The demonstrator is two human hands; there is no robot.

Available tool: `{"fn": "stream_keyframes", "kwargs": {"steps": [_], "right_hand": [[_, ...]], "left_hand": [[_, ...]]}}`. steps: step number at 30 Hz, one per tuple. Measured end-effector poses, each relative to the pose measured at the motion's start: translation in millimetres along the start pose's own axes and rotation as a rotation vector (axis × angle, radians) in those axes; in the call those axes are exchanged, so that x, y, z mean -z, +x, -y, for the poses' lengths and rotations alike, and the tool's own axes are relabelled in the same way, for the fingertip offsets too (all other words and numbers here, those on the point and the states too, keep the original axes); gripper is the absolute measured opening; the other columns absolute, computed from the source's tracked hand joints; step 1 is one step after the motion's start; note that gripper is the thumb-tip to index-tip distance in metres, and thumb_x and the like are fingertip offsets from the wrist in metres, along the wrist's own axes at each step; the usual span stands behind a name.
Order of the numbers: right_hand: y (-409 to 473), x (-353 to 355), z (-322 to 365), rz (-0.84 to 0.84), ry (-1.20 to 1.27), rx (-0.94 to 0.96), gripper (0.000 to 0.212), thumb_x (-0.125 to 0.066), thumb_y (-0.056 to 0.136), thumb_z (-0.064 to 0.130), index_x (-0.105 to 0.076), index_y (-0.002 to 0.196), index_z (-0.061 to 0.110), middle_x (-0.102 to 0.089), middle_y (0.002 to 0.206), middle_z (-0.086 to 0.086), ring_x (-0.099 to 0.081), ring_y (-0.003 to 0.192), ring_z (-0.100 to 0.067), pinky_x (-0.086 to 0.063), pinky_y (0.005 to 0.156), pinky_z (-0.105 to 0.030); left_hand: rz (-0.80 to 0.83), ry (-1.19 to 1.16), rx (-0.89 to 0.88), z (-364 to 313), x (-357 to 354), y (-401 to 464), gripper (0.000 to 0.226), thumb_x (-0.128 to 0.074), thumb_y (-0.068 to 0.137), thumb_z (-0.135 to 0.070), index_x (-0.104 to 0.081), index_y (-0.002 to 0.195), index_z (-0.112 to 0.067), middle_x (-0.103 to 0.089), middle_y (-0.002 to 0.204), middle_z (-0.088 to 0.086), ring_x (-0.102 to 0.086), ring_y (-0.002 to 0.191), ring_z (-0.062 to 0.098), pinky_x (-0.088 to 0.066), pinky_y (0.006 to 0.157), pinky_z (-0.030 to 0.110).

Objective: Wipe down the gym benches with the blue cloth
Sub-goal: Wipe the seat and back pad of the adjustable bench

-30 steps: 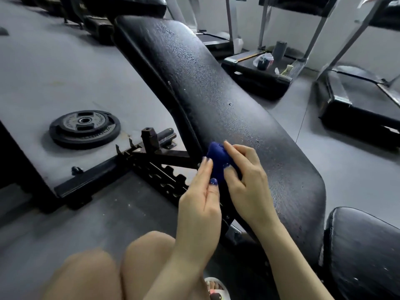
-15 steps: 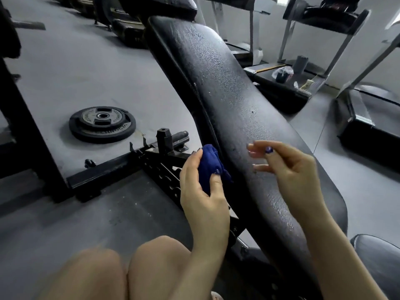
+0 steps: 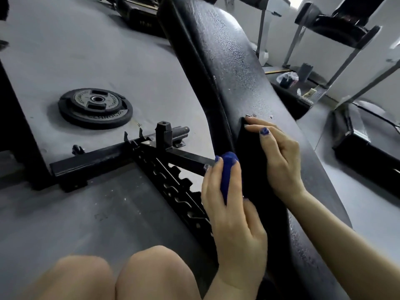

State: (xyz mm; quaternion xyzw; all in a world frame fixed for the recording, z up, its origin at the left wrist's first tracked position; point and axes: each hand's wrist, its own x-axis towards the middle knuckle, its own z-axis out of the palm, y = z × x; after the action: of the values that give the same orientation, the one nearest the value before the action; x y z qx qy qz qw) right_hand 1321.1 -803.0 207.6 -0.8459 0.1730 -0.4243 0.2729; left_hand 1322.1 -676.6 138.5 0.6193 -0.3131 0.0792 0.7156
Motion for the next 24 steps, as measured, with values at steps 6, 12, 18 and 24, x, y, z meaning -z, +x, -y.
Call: {"fn": "stream_keyframes", "kwargs": {"steps": [6,12,18,24], "right_hand": [[1.2,-1.0,-0.4,-0.024,0.032,0.003,0.041,-0.037,0.098,0.027,-0.071,0.106,0.005,-0.066,0.122,-0.004,-0.058,0.122,-0.015,-0.040,0.106,-0.030],[1.9,-0.3,-4.0,-0.016,0.007,0.022,0.039,-0.040,0.098,0.026,-0.071,0.108,0.005,-0.066,0.123,-0.003,-0.057,0.123,-0.016,-0.042,0.107,-0.038],[1.4,-1.2,-2.5,-0.059,-0.023,-0.001,0.032,-0.046,0.093,0.017,-0.072,0.110,0.008,-0.066,0.124,0.001,-0.057,0.123,-0.011,-0.042,0.108,-0.036],[6.5,1.9,-10.5,0.010,-0.115,-0.075,0.046,-0.050,0.082,-0.005,-0.069,0.119,0.016,-0.061,0.132,0.008,-0.048,0.131,-0.003,-0.034,0.115,-0.030]], "left_hand": [[0.023,-0.107,0.048,7.9,2.2,1.0,0.046,-0.039,0.099,-0.013,-0.041,0.145,-0.018,-0.031,0.153,-0.004,-0.026,0.145,0.023,-0.032,0.114,0.045],[-0.063,-0.195,0.061,14.9,-7.1,75.4,0.036,-0.056,0.093,-0.003,-0.061,0.128,-0.009,-0.053,0.134,0.006,-0.049,0.128,0.019,-0.036,0.108,0.019],[-0.045,-0.155,0.003,29.8,-4.7,129.1,0.033,-0.061,0.091,0.000,-0.065,0.123,-0.008,-0.058,0.130,0.006,-0.052,0.121,0.006,-0.035,0.103,0.011],[0.127,-0.056,-0.112,25.3,21.1,60.8,0.039,-0.061,0.090,0.002,-0.062,0.126,-0.011,-0.053,0.136,0.001,-0.048,0.130,0.013,-0.038,0.110,0.027]]}}
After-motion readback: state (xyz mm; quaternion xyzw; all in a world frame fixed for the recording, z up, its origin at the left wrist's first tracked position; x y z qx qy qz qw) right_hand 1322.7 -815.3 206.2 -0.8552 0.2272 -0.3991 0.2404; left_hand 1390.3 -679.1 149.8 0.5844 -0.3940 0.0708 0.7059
